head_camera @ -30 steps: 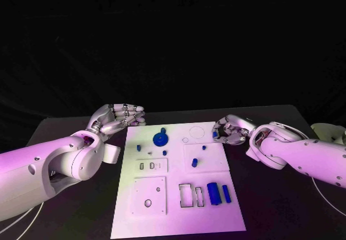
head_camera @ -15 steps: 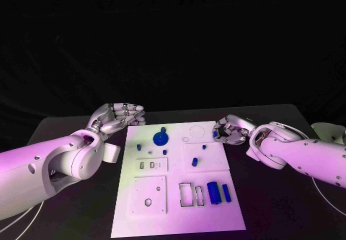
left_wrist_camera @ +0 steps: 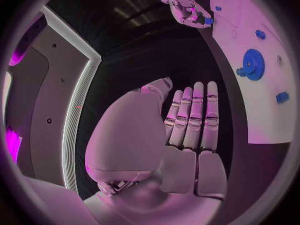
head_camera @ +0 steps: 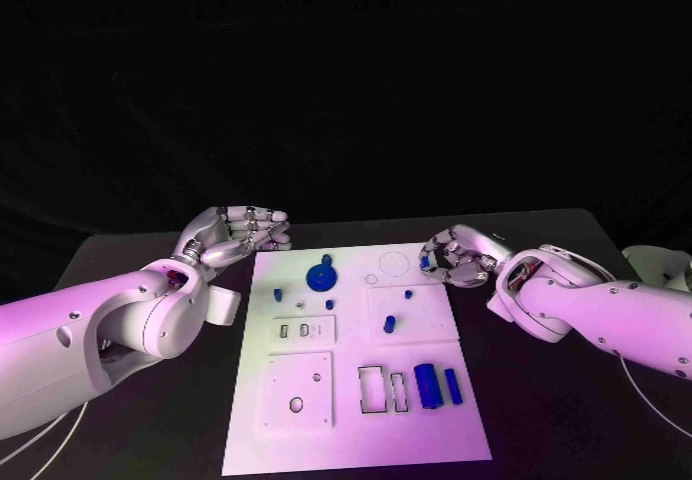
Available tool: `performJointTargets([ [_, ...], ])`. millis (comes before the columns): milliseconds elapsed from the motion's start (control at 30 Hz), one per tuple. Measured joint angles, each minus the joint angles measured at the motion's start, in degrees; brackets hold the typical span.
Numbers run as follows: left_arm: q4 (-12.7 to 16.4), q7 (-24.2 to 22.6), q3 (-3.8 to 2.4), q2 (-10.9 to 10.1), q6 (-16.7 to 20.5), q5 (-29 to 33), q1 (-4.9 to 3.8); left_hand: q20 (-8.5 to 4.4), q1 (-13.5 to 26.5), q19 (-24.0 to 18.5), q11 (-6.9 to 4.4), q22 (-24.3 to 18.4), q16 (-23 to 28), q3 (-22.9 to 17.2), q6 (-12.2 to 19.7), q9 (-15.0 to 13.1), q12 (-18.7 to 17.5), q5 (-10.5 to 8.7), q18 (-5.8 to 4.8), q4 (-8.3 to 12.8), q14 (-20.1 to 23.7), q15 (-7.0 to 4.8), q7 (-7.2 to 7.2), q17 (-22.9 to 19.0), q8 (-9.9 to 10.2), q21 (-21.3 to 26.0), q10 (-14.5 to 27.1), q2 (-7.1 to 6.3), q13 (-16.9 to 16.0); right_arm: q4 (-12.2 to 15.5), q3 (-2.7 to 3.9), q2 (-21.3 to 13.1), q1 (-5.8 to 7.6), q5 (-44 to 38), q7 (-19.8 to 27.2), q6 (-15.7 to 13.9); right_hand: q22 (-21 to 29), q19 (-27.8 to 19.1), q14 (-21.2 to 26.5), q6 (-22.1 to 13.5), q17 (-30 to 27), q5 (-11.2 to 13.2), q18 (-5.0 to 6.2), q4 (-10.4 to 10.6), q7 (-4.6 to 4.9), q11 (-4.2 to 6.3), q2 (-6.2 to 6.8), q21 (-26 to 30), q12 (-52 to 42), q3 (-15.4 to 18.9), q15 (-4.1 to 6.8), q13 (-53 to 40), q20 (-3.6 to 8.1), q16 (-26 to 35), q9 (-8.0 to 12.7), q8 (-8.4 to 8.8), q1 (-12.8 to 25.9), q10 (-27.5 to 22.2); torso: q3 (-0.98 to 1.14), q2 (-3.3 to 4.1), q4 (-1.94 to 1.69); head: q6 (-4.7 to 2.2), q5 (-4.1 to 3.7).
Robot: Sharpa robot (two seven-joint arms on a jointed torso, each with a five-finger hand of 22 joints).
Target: Assemble the parts on the task board
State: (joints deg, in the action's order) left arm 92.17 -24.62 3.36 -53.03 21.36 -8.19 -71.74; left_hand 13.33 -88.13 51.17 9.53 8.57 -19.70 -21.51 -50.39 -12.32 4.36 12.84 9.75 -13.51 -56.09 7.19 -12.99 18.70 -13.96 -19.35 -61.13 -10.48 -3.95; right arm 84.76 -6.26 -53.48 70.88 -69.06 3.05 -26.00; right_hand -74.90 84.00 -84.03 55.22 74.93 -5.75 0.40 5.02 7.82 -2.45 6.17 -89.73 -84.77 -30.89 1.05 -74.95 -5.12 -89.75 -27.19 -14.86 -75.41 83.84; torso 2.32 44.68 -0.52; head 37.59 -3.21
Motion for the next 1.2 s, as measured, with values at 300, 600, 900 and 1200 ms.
performJointTargets([
  [300, -1.11, 0.06, 0.0, 0.55, -0.01, -0.01, 0.0, 0.0, 0.0, 0.0, 0.0, 0.0, 0.0, 0.0, 0.0, 0.0, 0.0, 0.0, 0.0, 0.0, 0.0, 0.0, 0.0, 0.05, 0.0, 0.0, 0.0, 0.0, 0.0, 7.34, 0.07, 1.86, 0.96, -2.29, -6.64, -1.59, -0.05, 0.0, 0.0, -0.24, 0.0, -0.58, -0.01, -0.75, -0.23, 0.0, -0.31, 0.0, 0.28, -0.83, 0.0, 0.01, 0.0, 0.0, 0.38, 0.0, 0.3, 0.0, -0.36, -0.33, 0.12, 0.26, 0.85],
  [600, -4.11, 0.13, 0.01, 3.07, -0.2, -0.01, 0.0, 0.0, 0.0, 0.0, 0.0, 0.04, 0.0, -0.16, 0.0, -0.05, 0.0, 0.0, 0.0, 0.16, 0.0, 0.0, 0.0, 0.1, 0.0, 0.0, 0.0, 0.0, 0.0, 10.38, -0.27, 8.77, 0.63, -7.68, -14.56, -1.55, -0.04, 0.0, 0.0, -0.34, -0.01, -1.15, 0.0, -0.92, -0.34, 0.0, -0.31, 0.0, 0.27, -0.99, 0.0, 0.01, 0.0, 0.0, 0.45, 0.0, 0.3, 0.0, -0.9, -1.06, -0.09, 1.14, 2.73],
  [900, -6.8, 0.19, 0.01, 5.37, -0.36, 0.1, -0.01, 0.0, 0.0, 0.01, 0.21, 0.09, 0.0, -0.16, 0.0, -0.11, 0.0, 0.0, -0.01, 0.16, 0.0, 0.0, 0.0, 0.1, 0.0, 0.0, -0.21, 0.0, 0.0, 9.77, -0.81, 14.57, -1.02, -13.72, -19.63, -0.18, -0.03, -0.01, 0.0, -0.44, -0.01, -1.18, 0.0, -0.92, -0.43, 0.0, -0.3, 0.0, 0.48, -0.98, -0.01, 0.02, -0.01, 0.0, 0.45, 0.0, 0.3, 0.0, -1.53, -1.72, -0.58, 2.04, 3.96],
  [1200, -8.81, 0.28, 0.01, 7.15, -0.51, 0.2, -0.01, 0.01, 0.0, 0.01, 0.21, 0.09, 0.0, -0.16, 0.0, -0.11, 0.0, 0.0, 0.0, 0.16, 0.0, 0.0, 0.0, 0.15, 0.0, 0.0, -0.21, 0.0, 0.0, 8.29, -1.35, 18.41, -3.02, -18.47, -22.3, 1.31, -0.03, 0.0, 0.0, -0.53, -0.01, -1.54, 0.0, -0.92, -0.53, 0.0, -0.1, 0.0, 0.48, -0.97, -0.01, 0.02, -0.01, 0.0, 0.45, 0.0, 1.1, 0.0, -2.05, -2.14, -0.94, 2.97, 4.94],
])
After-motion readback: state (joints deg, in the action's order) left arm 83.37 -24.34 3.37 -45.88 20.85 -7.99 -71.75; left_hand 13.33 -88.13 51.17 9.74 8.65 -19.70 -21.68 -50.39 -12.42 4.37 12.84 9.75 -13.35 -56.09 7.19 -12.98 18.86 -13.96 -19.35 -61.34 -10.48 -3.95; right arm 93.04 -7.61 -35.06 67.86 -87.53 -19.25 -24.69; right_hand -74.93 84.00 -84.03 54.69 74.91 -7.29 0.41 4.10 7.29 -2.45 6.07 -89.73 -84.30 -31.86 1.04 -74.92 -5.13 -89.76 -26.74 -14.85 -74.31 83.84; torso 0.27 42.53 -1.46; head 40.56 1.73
